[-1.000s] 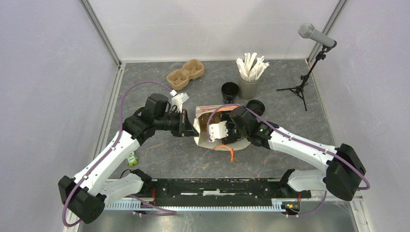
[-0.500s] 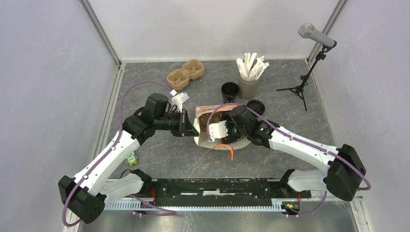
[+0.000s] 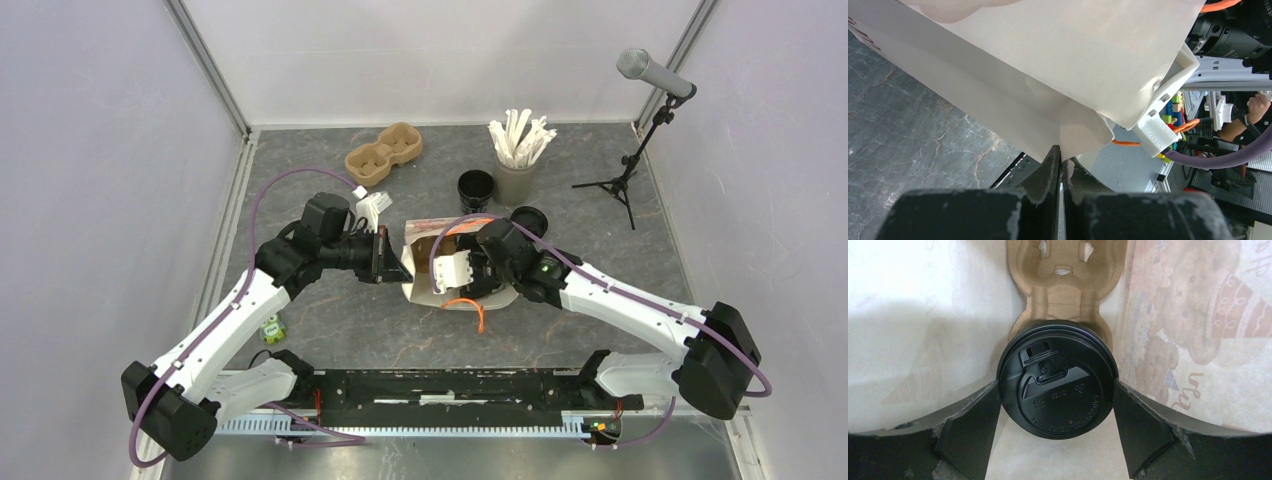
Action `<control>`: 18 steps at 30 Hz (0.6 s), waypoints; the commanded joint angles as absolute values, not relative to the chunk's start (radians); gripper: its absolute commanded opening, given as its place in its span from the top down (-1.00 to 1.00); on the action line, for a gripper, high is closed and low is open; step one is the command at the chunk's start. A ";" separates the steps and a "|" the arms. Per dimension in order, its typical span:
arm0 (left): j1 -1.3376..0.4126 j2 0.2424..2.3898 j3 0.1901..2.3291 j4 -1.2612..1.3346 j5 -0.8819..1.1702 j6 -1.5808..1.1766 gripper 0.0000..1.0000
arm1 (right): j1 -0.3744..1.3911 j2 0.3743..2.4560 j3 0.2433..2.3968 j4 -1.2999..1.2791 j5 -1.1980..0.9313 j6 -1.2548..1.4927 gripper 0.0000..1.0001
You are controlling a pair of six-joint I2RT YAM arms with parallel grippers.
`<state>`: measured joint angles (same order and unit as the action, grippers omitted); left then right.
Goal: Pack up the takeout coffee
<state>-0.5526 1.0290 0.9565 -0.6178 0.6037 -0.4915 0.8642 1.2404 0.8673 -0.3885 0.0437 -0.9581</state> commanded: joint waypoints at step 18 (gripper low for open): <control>-0.565 1.034 1.001 -0.586 0.598 -0.481 0.82 | 0.877 1.248 0.876 -0.380 0.041 -0.955 -0.85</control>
<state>-0.5587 1.0298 0.9565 -0.6178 0.6022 -0.4915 0.8738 1.2407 0.8757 -0.4133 0.0380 -0.9520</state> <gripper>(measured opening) 0.092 0.950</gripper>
